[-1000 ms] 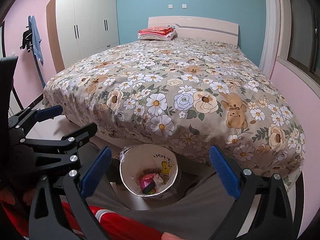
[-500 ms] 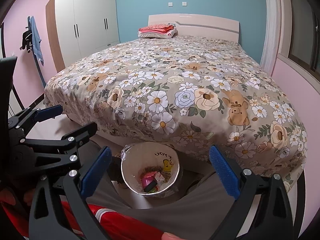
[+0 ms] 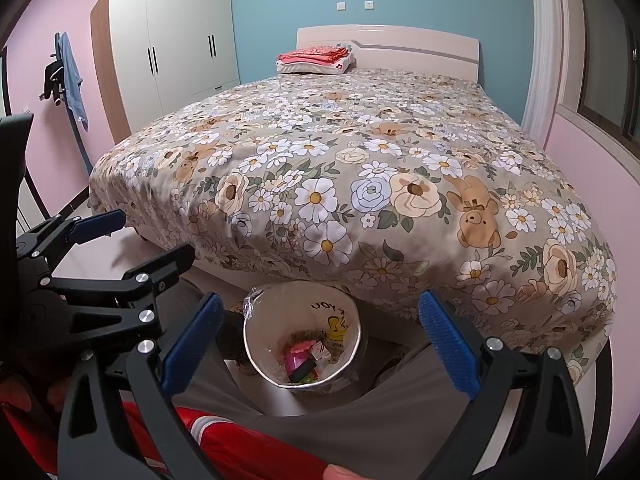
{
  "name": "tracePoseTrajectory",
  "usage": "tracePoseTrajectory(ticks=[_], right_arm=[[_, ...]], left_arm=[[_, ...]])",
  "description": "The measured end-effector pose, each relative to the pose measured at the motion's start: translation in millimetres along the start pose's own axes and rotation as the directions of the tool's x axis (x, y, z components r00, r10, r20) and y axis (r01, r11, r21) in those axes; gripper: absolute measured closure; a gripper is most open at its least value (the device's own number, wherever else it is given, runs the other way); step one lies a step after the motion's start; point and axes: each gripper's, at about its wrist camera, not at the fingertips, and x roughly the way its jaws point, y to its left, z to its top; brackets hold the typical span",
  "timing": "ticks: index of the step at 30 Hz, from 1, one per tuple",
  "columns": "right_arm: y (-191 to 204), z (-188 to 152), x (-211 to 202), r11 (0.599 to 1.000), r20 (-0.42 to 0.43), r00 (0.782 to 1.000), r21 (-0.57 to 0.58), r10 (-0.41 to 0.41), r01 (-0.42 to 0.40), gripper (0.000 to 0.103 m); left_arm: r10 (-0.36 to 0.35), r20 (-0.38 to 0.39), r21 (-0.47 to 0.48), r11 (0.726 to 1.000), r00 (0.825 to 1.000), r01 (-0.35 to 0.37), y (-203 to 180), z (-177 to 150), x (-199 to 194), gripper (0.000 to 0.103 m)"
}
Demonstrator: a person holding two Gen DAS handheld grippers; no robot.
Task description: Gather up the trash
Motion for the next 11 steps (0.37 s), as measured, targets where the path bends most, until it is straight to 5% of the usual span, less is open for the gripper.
tracePoseTrajectory(ticks=[11], right_arm=[[1.4,0.2,1.6,1.000,-0.008,1.000,0.000,0.010,-0.010,0.004]], left_arm=[[-0.007,-0.017,0.001,1.000,1.000,0.007,1.0,-3.1,3.6,0.013]])
